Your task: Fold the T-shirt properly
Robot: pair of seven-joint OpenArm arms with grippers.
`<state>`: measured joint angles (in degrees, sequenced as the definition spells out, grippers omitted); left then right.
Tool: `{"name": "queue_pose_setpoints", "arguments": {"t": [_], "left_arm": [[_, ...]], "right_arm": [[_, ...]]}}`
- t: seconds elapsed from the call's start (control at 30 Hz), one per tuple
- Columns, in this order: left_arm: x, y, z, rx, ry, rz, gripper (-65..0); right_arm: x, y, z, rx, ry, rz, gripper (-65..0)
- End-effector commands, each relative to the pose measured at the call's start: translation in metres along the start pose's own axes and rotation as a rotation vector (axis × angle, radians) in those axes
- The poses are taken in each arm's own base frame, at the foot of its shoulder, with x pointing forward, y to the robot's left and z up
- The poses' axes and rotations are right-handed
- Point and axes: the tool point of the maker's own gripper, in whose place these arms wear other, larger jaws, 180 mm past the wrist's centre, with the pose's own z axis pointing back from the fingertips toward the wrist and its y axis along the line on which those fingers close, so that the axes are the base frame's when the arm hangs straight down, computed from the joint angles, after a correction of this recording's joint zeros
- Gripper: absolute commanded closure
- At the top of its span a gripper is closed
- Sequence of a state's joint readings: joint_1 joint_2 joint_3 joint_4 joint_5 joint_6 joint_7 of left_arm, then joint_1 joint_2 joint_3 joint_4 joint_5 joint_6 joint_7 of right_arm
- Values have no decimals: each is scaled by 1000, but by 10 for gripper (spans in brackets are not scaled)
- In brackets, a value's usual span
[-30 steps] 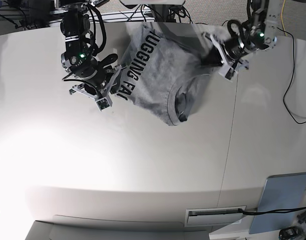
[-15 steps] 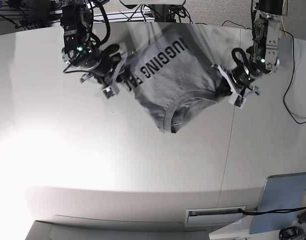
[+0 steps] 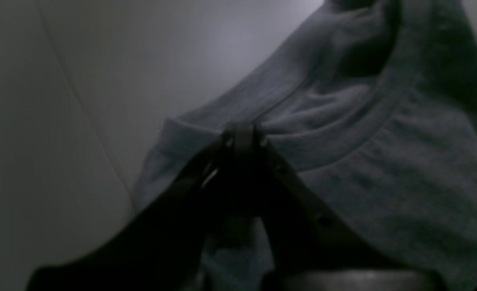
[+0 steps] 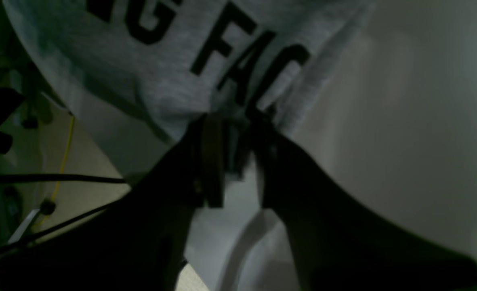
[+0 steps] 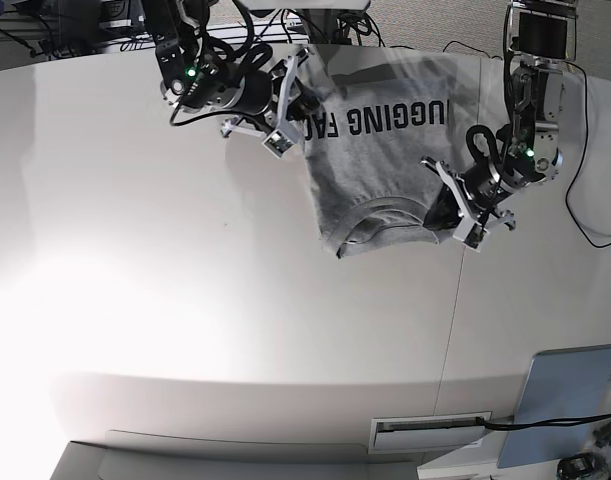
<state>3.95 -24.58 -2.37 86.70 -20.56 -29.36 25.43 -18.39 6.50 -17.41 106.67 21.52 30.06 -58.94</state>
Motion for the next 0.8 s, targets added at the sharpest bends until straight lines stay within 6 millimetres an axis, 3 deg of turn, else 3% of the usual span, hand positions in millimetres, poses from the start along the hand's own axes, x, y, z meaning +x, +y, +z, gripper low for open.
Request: {"name": "queue_pose_setpoints", "arguments": {"t": [0.0, 0.13, 0.2, 0.37, 0.5, 0.6, 0.77], "left_arm": [[19, 6, 3, 9, -55, -15, 0], [22, 5, 4, -5, -74, 9, 0], [26, 4, 5, -16, -91, 31, 0], [27, 9, 15, -20, -69, 53, 0], [20, 25, 37, 48, -72, 129, 0], [5, 33, 64, 88, -83, 191, 0], [-36, 21, 112, 86, -28, 254, 0]], "right_arm": [[19, -3, 9, -12, -70, 13, -128], [43, -30, 39, -119, -159, 19, -128], [45, -47, 52, -176, -180, 1, -128], [31, -100, 86, -333, -194, -113, -88], [14, -126, 122, -418, -230, -222, -87], [-5, -135, 152, -487, -245, -270, -79], [-44, -124, 193, -553, -199, -314, -79]]}}
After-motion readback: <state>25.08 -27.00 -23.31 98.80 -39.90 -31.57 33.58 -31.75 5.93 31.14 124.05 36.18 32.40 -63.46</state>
